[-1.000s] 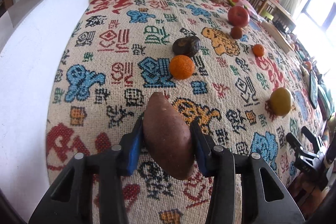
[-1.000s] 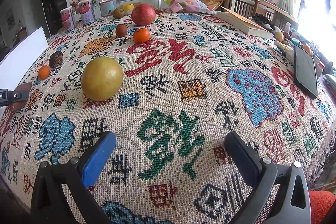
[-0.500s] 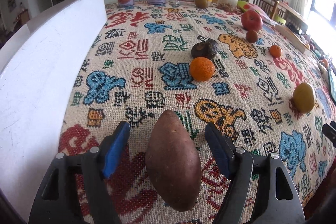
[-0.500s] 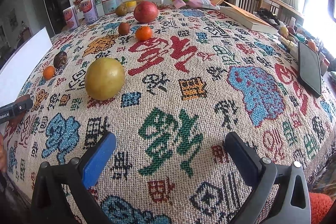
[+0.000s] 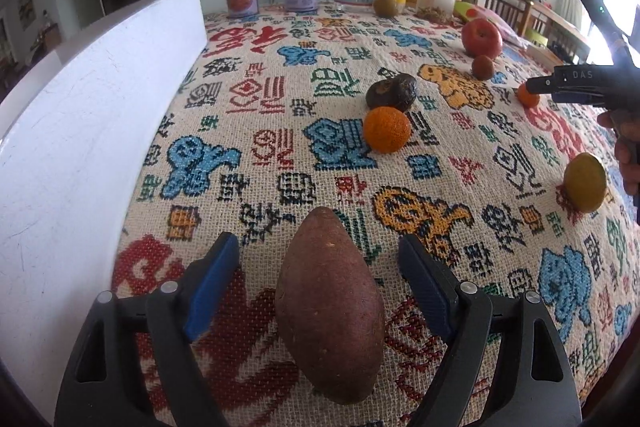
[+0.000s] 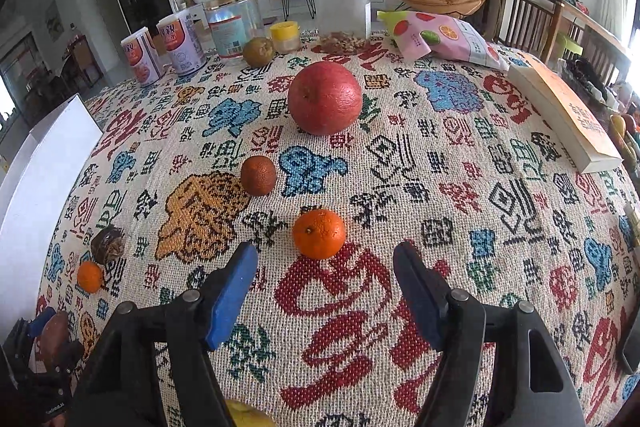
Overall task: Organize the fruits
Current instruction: 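Hold the sweet potato in the left tool while the right tool grasps a mandarin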
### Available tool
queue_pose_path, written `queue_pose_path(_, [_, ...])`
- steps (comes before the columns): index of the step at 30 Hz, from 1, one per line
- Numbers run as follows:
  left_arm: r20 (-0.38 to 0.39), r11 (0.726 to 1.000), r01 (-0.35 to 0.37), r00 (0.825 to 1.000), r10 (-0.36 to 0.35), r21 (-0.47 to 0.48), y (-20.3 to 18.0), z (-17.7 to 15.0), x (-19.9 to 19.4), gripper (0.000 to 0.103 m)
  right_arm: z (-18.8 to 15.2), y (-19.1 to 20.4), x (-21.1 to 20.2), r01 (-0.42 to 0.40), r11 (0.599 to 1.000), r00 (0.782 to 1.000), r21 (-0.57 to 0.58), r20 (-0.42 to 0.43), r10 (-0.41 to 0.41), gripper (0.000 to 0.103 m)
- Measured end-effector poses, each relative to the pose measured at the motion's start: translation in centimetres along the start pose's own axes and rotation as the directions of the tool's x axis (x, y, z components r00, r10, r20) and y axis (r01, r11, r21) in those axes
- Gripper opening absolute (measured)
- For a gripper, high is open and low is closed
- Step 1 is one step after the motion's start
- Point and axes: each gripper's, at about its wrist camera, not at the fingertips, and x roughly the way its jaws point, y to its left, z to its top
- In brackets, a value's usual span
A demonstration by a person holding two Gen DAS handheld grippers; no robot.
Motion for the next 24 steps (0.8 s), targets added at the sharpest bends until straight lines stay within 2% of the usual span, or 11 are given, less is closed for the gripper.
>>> queue_pose_path(3, [0.0,1.0,0.0,1.0,0.0,0.0,0.0,0.0,0.0,0.084,0.6,0.6,2.6,0.037,0.999,0.998,-0.021,-0.051,-0.038,0.064])
queue_pose_path(4, [0.0,1.0,0.0,1.0,0.0,0.0,0.0,0.0,0.0,0.084,0.5,0.6,3.4,0.043,0.999,0.996,-0.033,-0.07,-0.046,0.058])
queue_pose_path(5, [0.0,1.0,0.0,1.0,0.0,0.0,0.0,0.0,0.0,0.084,0.4,0.7,3.9,0.051,0.998,0.995,-0.048,-0.084,-0.055,0.045])
queue_pose_path(6, [0.0,1.0,0.0,1.0,0.0,0.0,0.0,0.0,0.0,0.084,0.4,0.9,3.7,0.066,0.995,0.996,-0.073,-0.061,-0.071,0.041])
queue_pose_path(7, [0.0,1.0,0.0,1.0,0.0,0.0,0.0,0.0,0.0,0.084,0.3,1.1,3.6,0.071,0.993,0.995,-0.093,-0.059,-0.077,0.031])
queue_pose_path(10, [0.0,1.0,0.0,1.0,0.0,0.0,0.0,0.0,0.0,0.084,-0.2,0.9,2.5,0.088,0.991,0.995,-0.104,-0.037,-0.092,0.031])
queue_pose_path(16, [0.0,1.0,0.0,1.0,0.0,0.0,0.0,0.0,0.0,0.084,-2.9,-3.5,-2.6,0.056,0.998,0.998,-0.005,-0.022,-0.056,0.031])
queue_pose_path(20, [0.0,1.0,-0.001,1.0,0.001,0.0,0.0,0.0,0.0,0.084,-7.9,-6.3,-5.9,0.055,0.997,0.998,0.062,-0.024,-0.054,0.031])
queue_pose_path(24, [0.0,1.0,-0.003,1.0,0.003,0.001,-0.1,-0.1,0.0,0.084,-13.0,-6.8,-7.4,0.079,0.994,0.997,0.082,0.008,-0.08,0.031])
